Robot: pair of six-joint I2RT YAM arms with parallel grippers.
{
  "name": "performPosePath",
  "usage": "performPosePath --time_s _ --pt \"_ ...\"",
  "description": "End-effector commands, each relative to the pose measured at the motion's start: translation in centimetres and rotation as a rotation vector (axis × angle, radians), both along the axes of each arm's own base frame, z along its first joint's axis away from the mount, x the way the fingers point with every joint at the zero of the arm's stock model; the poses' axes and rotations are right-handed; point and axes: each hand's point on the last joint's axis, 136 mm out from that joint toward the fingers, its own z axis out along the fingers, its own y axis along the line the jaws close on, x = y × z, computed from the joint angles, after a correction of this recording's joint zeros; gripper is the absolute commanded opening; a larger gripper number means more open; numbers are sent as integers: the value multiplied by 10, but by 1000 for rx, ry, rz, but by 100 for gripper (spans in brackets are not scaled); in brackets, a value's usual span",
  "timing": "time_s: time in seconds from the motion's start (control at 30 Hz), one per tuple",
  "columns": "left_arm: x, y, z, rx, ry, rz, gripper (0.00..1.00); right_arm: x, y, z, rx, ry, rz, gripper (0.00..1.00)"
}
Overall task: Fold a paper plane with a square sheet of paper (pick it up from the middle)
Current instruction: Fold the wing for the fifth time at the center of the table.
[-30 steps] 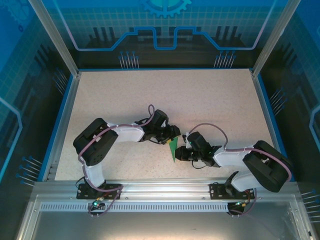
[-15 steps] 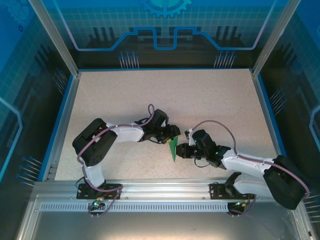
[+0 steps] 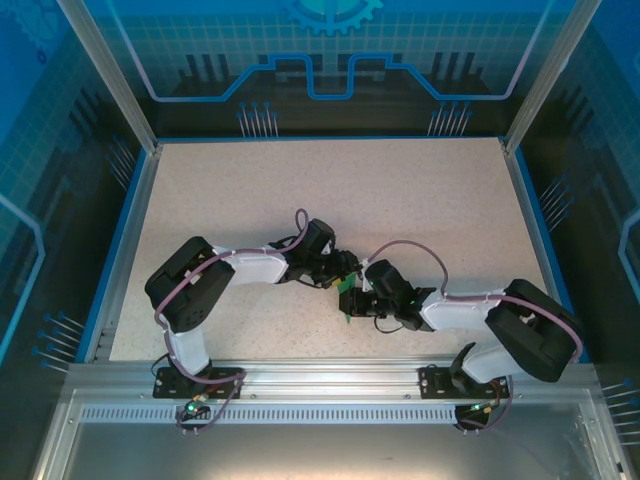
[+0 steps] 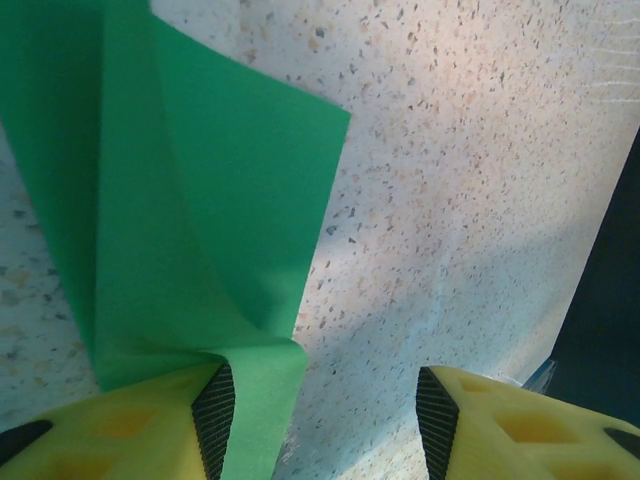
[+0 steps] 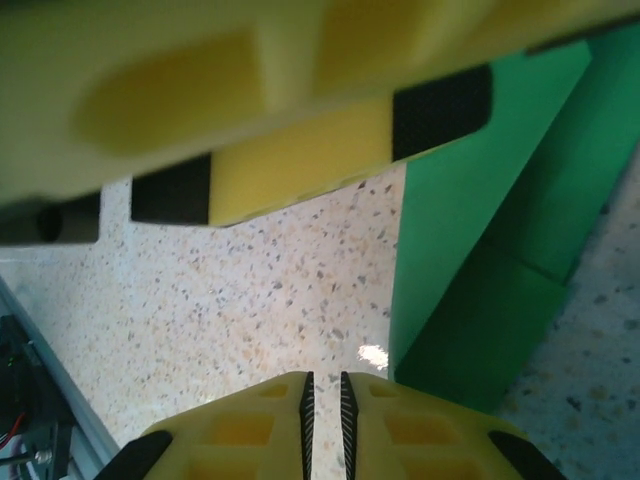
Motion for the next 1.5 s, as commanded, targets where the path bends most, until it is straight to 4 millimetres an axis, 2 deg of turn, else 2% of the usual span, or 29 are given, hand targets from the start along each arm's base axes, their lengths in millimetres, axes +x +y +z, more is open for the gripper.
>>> performPosePath --time_s 0.0,0.1,0.23,0.37,0.63,0.7,0.87,1.03,1.33,1.47 --pt "3 -6 11 -31 -32 -12 56 -8 -11 -22 -67 55 -8 17" --pt "3 -7 14 -30 -40 -19 56 -21 -31 -44 -127 119 -24 16" --pt "5 -6 15 -30 -43 -18 56 -31 -48 -56 -174 147 -35 15" --pt "5 -7 20 -42 -56 -22 57 -31 -50 -58 -181 157 -30 15" --pt "13 6 62 -96 -168 -25 59 -30 -51 -60 -182 175 -6 13" --pt "12 8 65 -104 -180 -39 56 -28 -51 -59 -178 174 -3 13" --pt "8 9 53 -148 -160 -65 49 -25 -48 -57 -171 168 19 12" --pt "10 3 43 -196 -144 -83 47 -22 -46 -58 -170 169 31 12" --pt "13 8 9 -146 -85 -70 40 -21 -45 -57 -168 169 30 12" --pt "19 9 0 -133 -93 -68 39 -23 -46 -59 -172 180 39 12"
